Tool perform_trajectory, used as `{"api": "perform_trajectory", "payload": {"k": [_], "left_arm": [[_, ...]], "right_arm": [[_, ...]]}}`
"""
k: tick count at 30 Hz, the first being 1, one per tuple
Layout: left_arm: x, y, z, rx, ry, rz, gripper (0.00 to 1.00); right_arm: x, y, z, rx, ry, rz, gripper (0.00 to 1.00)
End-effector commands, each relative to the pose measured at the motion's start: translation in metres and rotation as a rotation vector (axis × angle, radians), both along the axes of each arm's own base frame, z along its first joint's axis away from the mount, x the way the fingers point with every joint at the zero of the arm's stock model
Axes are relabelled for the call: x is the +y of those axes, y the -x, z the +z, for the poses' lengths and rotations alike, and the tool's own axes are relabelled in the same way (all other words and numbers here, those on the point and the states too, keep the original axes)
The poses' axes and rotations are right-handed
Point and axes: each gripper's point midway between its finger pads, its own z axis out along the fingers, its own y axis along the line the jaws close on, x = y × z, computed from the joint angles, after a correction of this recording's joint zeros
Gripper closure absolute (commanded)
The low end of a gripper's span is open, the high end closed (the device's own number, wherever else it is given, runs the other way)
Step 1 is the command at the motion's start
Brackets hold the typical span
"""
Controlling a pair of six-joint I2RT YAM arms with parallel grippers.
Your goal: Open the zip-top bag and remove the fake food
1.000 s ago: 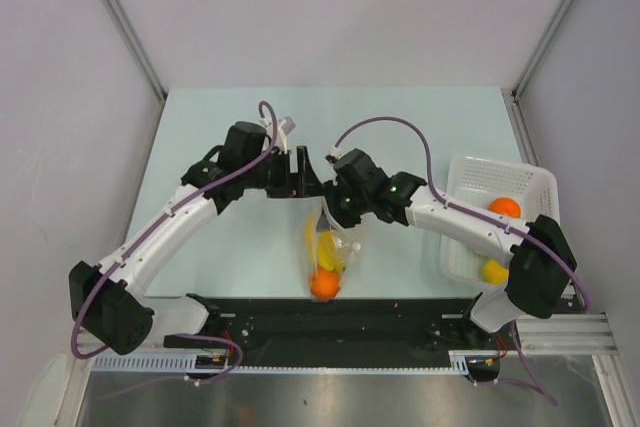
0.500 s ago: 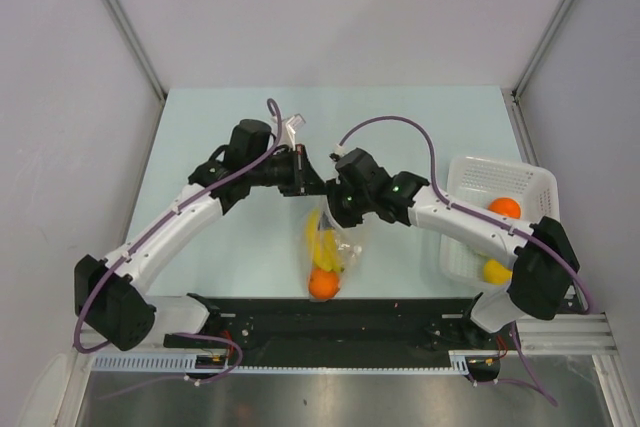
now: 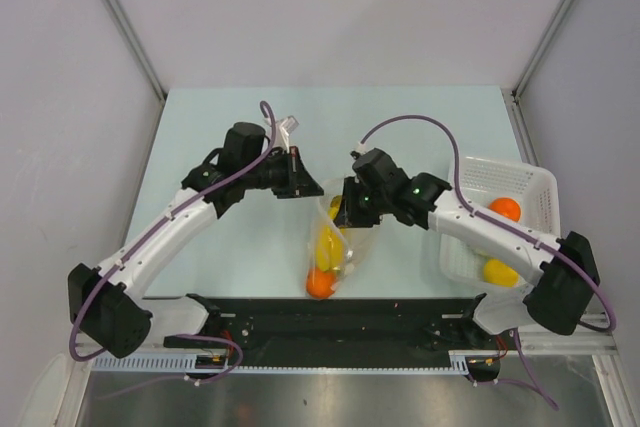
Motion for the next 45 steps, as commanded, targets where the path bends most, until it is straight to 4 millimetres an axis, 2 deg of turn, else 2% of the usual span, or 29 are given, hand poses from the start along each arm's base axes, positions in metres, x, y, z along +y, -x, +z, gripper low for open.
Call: {"api": "perform_trajectory", "payload": {"k": [1, 5, 7, 9, 13, 17, 19, 21, 25, 26, 28, 32, 34, 35, 36, 38, 41, 42, 43, 44, 45], "left_arm": [[0.019, 0.0, -0.01, -0.023, -0.074, 0.047, 1.0], [0.016, 0.002, -0.002, -0.037, -0.048, 0.032, 1.0], [0.014, 0.002, 0.002, -0.039, -0.028, 0.032, 1.0], [0.011, 0.0, 0.006, -0.051, -0.003, 0.028, 1.0], [0.003, -0.001, 0.005, -0.027, 0.03, 0.013, 1.0], [-0.008, -0.001, 0.008, -0.036, 0.053, -0.009, 1.0], [-0.014, -0.001, 0.013, -0.059, 0.073, -0.02, 1.0], [-0.019, 0.0, 0.015, -0.062, 0.085, -0.027, 1.0], [-0.029, -0.001, 0.007, -0.032, 0.084, -0.036, 1.0], [-0.031, 0.0, 0.007, -0.024, 0.086, -0.038, 1.0], [-0.035, 0.0, 0.002, -0.021, 0.072, -0.046, 1.0], [-0.037, -0.006, -0.002, -0.025, 0.044, -0.046, 1.0], [-0.04, -0.009, -0.002, -0.026, 0.039, -0.056, 1.0], [-0.041, -0.011, 0.0, -0.032, 0.039, -0.055, 1.0], [-0.042, -0.013, -0.003, -0.03, 0.032, -0.054, 1.0], [-0.043, -0.014, -0.005, -0.026, 0.028, -0.056, 1.0], [-0.045, -0.019, -0.008, -0.029, 0.005, -0.065, 1.0], [-0.041, -0.017, -0.015, -0.027, -0.038, -0.074, 1.0], [-0.035, -0.022, -0.016, -0.051, -0.074, -0.045, 0.95], [-0.031, -0.024, -0.013, -0.077, -0.095, -0.033, 0.85], [-0.023, -0.024, -0.015, -0.102, -0.134, -0.032, 0.79]], "right_arm": [[-0.023, -0.003, 0.006, -0.026, 0.024, -0.062, 0.73], [-0.023, -0.012, 0.016, -0.067, -0.005, -0.077, 0.61], [-0.016, -0.02, 0.016, -0.093, -0.017, -0.082, 0.59], [-0.012, -0.028, 0.011, -0.107, -0.016, -0.102, 0.6], [-0.007, -0.048, -0.012, -0.097, 0.006, -0.198, 0.6], [0.004, -0.068, -0.015, -0.158, -0.025, -0.217, 0.57], [0.001, -0.078, -0.025, -0.161, 0.008, -0.244, 0.56], [-0.003, -0.088, -0.034, -0.178, 0.011, -0.269, 0.52], [0.005, -0.1, -0.043, -0.224, -0.037, -0.25, 0.48], [0.013, -0.103, -0.038, -0.245, -0.08, -0.237, 0.44], [0.017, -0.104, -0.042, -0.249, -0.108, -0.209, 0.38], [0.051, -0.096, -0.032, -0.252, -0.26, -0.048, 0.34], [0.058, -0.088, -0.041, -0.221, -0.311, 0.008, 0.32], [0.065, -0.085, -0.035, -0.217, -0.371, 0.041, 0.32], [0.068, -0.081, -0.041, -0.204, -0.385, 0.064, 0.3], [0.076, -0.069, -0.04, -0.181, -0.465, 0.116, 0.29], [0.082, -0.063, -0.05, -0.132, -0.502, 0.143, 0.29], [0.081, -0.062, -0.055, -0.12, -0.499, 0.144, 0.29], [0.082, -0.062, -0.053, -0.124, -0.515, 0.149, 0.29], [0.08, -0.061, -0.057, -0.106, -0.516, 0.15, 0.28], [0.08, -0.058, -0.056, -0.1, -0.526, 0.162, 0.28]]}}
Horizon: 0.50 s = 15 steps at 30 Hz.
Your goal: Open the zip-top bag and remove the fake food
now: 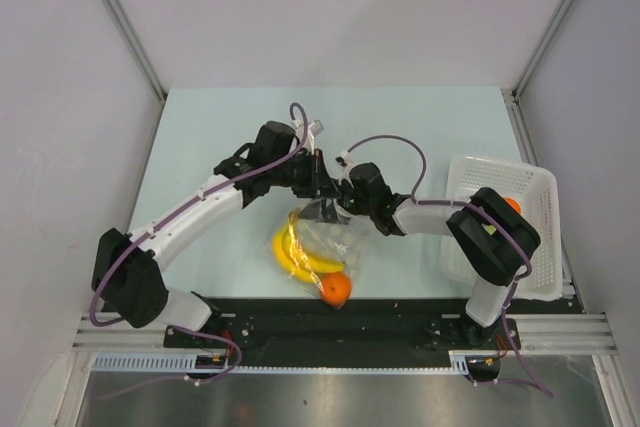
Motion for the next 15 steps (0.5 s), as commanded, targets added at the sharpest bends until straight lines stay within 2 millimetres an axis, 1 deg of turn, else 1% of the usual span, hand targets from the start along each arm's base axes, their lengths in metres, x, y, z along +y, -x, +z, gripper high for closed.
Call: {"api": "perform_trajectory", "payload": {"k": [1, 2, 4, 5, 6, 7, 8, 9, 10, 11, 12, 13, 14, 15], "left_arm": [[0.019, -0.013, 0.03, -0.192, -0.085, 0.033, 0.73], [0.027, -0.014, 0.029, -0.203, -0.103, 0.048, 0.59], [0.043, -0.014, 0.028, -0.226, -0.14, 0.077, 0.52], [0.06, -0.019, 0.029, -0.238, -0.163, 0.133, 0.5], [0.071, -0.019, 0.024, -0.228, -0.189, 0.16, 0.51], [0.08, -0.021, 0.019, -0.219, -0.204, 0.186, 0.53], [0.097, -0.025, 0.007, -0.189, -0.231, 0.237, 0.6], [0.106, -0.026, -0.002, -0.162, -0.244, 0.262, 0.66], [0.113, -0.027, -0.011, -0.133, -0.257, 0.279, 0.69], [0.124, -0.029, -0.027, -0.092, -0.276, 0.307, 0.73], [0.128, -0.031, -0.042, -0.057, -0.3, 0.309, 0.76], [0.132, -0.033, -0.051, -0.038, -0.316, 0.313, 0.78], [0.136, -0.037, -0.06, -0.02, -0.327, 0.323, 0.83], [0.137, -0.04, -0.074, 0.017, -0.343, 0.319, 0.85]], "right_arm": [[0.015, 0.01, 0.025, -0.031, -0.153, 0.117, 0.28], [0.015, 0.012, 0.024, -0.024, -0.157, 0.129, 0.28], [0.015, 0.017, 0.019, 0.001, -0.158, 0.162, 0.28], [0.014, 0.017, 0.018, 0.006, -0.159, 0.165, 0.28], [0.014, 0.017, 0.018, 0.006, -0.161, 0.17, 0.28], [0.012, 0.018, 0.017, 0.017, -0.154, 0.176, 0.28], [0.012, 0.019, 0.018, 0.015, -0.154, 0.183, 0.28], [0.013, 0.018, 0.021, 0.008, -0.157, 0.188, 0.27], [0.012, 0.019, 0.017, 0.013, -0.137, 0.196, 0.27], [0.011, 0.018, 0.015, 0.016, -0.123, 0.197, 0.27], [0.011, 0.017, 0.012, 0.02, -0.111, 0.195, 0.27], [0.011, 0.015, 0.012, 0.017, -0.11, 0.194, 0.28], [0.012, 0.013, 0.007, 0.027, -0.105, 0.19, 0.28], [0.013, 0.013, 0.006, 0.036, -0.104, 0.195, 0.3]]}}
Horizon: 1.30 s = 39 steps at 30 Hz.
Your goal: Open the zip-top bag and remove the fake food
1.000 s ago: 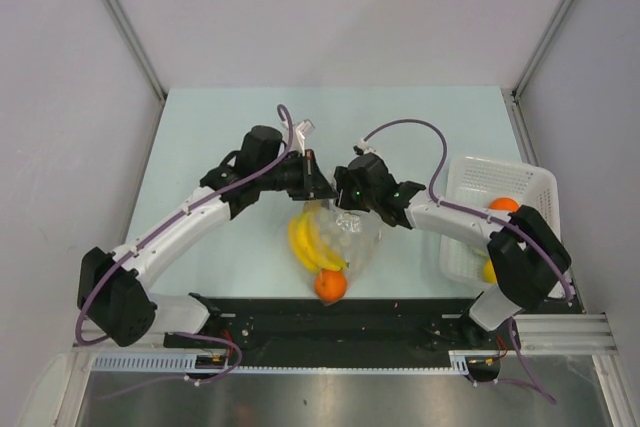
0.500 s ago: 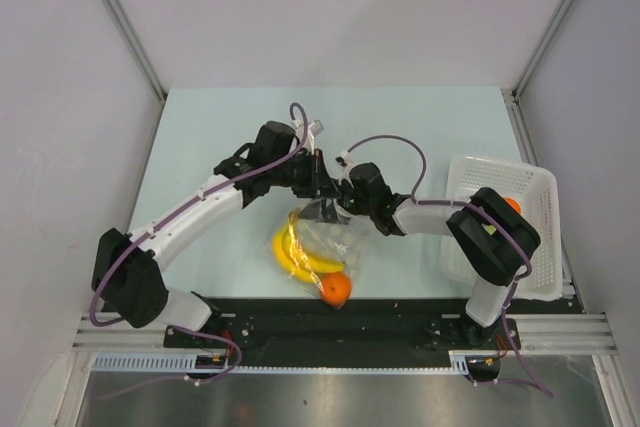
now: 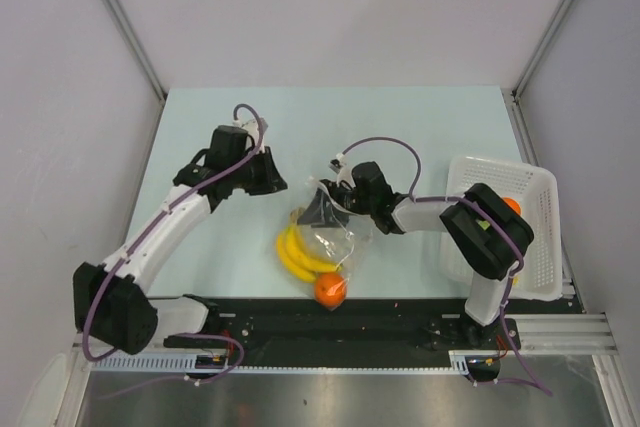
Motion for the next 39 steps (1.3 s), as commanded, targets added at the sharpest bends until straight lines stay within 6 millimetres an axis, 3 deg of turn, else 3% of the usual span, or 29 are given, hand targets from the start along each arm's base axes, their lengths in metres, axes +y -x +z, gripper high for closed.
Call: {"api": "perform_trajectory", "payload": {"k": [1, 5, 10, 16, 21, 29, 34, 36, 38, 39], "left_arm": [[0.018, -0.004, -0.063, 0.159, -0.089, 0.03, 0.9], [0.015, -0.021, -0.081, 0.184, -0.106, 0.029, 0.95], [0.003, -0.027, -0.095, 0.225, -0.077, -0.015, 0.98], [-0.011, -0.012, -0.11, 0.279, -0.011, -0.071, 0.98], [-0.035, 0.008, -0.119, 0.339, 0.071, -0.142, 0.98], [-0.048, 0.02, -0.116, 0.339, 0.099, -0.186, 0.98], [-0.039, 0.018, -0.107, 0.305, 0.06, -0.185, 0.99], [-0.031, 0.015, -0.105, 0.29, 0.039, -0.162, 0.97], [-0.024, 0.012, -0.093, 0.245, 0.032, -0.159, 0.9], [-0.019, 0.011, -0.089, 0.23, 0.03, -0.152, 0.79]], "right_arm": [[0.01, -0.01, 0.007, -0.024, -0.018, 0.036, 0.3], [0.015, -0.012, 0.002, -0.02, 0.004, 0.038, 0.32], [0.015, -0.018, -0.01, -0.004, 0.039, 0.012, 0.32], [0.02, -0.02, -0.018, 0.008, 0.038, 0.003, 0.3], [0.025, -0.025, -0.019, -0.001, 0.031, -0.006, 0.29], [0.026, -0.03, -0.03, 0.003, 0.044, -0.019, 0.28], [0.02, -0.035, -0.029, 0.025, 0.052, -0.05, 0.37], [0.018, -0.036, -0.025, 0.035, 0.055, -0.061, 0.49], [0.015, -0.034, -0.022, 0.066, 0.062, -0.068, 0.63], [0.015, -0.034, -0.018, 0.065, 0.058, -0.067, 0.67]]}}
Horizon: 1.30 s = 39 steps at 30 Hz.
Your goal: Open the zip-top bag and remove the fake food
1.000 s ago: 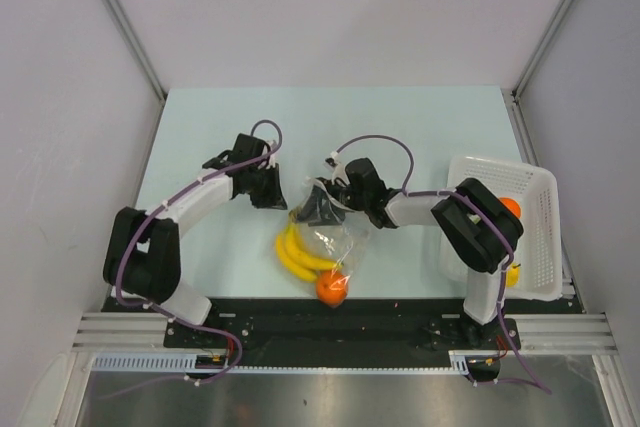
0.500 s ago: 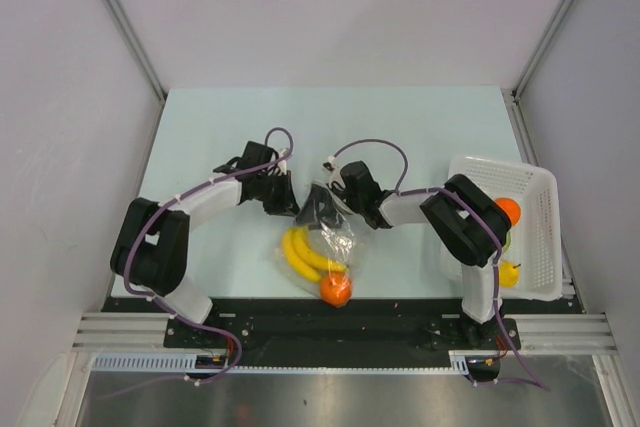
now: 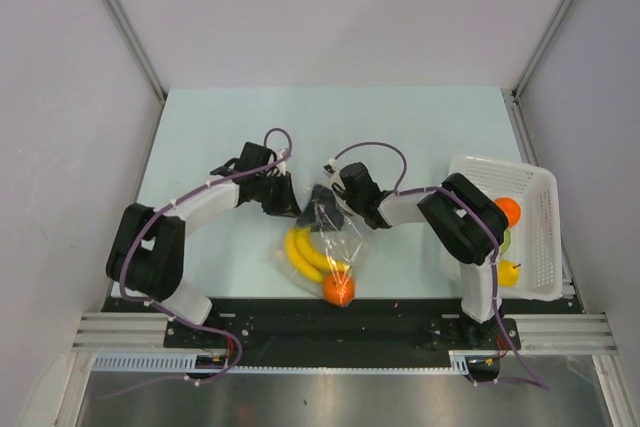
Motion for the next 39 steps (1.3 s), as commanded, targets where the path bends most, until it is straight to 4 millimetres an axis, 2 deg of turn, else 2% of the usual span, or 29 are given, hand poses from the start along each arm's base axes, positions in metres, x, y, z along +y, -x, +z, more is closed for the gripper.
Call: {"api": "perform_trajectory", "payload": {"k": [1, 2, 3, 5, 6, 7, 9, 10, 11, 15, 16, 17, 19, 20, 21, 24, 27, 31, 34, 39], "left_arm": [[0.009, -0.003, 0.04, -0.122, 0.024, -0.031, 0.73], [0.01, -0.003, 0.05, -0.154, 0.027, -0.038, 0.67], [0.011, -0.001, 0.053, -0.161, 0.025, -0.047, 0.56], [0.009, 0.004, 0.065, -0.198, 0.047, -0.096, 0.49], [0.009, 0.008, 0.067, -0.2, 0.052, -0.112, 0.44], [0.008, 0.012, 0.069, -0.211, 0.064, -0.141, 0.33], [0.004, 0.023, 0.076, -0.222, 0.105, -0.189, 0.25], [0.007, 0.027, 0.073, -0.222, 0.097, -0.195, 0.25], [0.008, 0.029, 0.077, -0.242, 0.096, -0.201, 0.25], [0.019, 0.04, 0.07, -0.223, 0.086, -0.174, 0.25], [0.019, 0.041, 0.071, -0.219, 0.097, -0.167, 0.25], [0.018, 0.042, 0.075, -0.225, 0.117, -0.166, 0.25], [0.013, 0.046, 0.087, -0.246, 0.167, -0.169, 0.26], [0.01, 0.043, 0.096, -0.275, 0.195, -0.173, 0.27], [0.003, 0.046, 0.114, -0.297, 0.254, -0.184, 0.27], [-0.005, 0.039, 0.15, -0.382, 0.326, -0.18, 0.25], [-0.002, 0.027, 0.177, -0.435, 0.324, -0.104, 0.21], [0.0, 0.014, 0.18, -0.342, 0.301, 0.013, 0.2], [-0.003, 0.01, 0.18, -0.301, 0.327, 0.069, 0.25], [-0.016, 0.011, 0.172, -0.259, 0.393, 0.047, 0.27]], "right_arm": [[0.002, -0.017, 0.029, -0.031, -0.031, -0.049, 0.72], [0.001, -0.016, 0.031, -0.022, -0.031, -0.046, 0.82], [0.001, -0.015, 0.033, -0.011, -0.035, -0.05, 0.86], [0.0, -0.013, 0.043, -0.008, -0.047, -0.049, 0.94], [0.001, -0.013, 0.047, -0.006, -0.052, -0.051, 0.95], [0.0, -0.012, 0.057, -0.01, -0.062, -0.05, 0.95], [-0.001, -0.009, 0.066, -0.011, -0.071, -0.044, 0.99], [-0.002, -0.007, 0.075, -0.015, -0.079, -0.039, 1.0], [-0.004, -0.006, 0.079, -0.016, -0.081, -0.037, 1.0], [-0.017, -0.005, 0.091, -0.013, -0.089, -0.049, 1.0], [-0.021, -0.004, 0.091, -0.007, -0.081, -0.052, 1.0], [-0.023, -0.003, 0.099, -0.026, -0.083, -0.053, 1.0], [-0.028, -0.003, 0.104, -0.053, -0.049, -0.063, 1.0], [-0.029, -0.002, 0.114, -0.074, -0.056, -0.065, 1.0], [-0.032, 0.001, 0.115, -0.07, -0.044, -0.067, 1.0], [-0.038, -0.001, 0.127, -0.11, -0.033, -0.094, 1.0], [-0.041, -0.001, 0.138, -0.136, -0.034, -0.116, 1.0], [-0.043, 0.001, 0.142, -0.176, 0.016, -0.136, 1.0], [-0.043, 0.006, 0.146, -0.2, 0.051, -0.147, 1.0], [-0.041, 0.016, 0.153, -0.246, 0.053, -0.133, 1.0]]}}
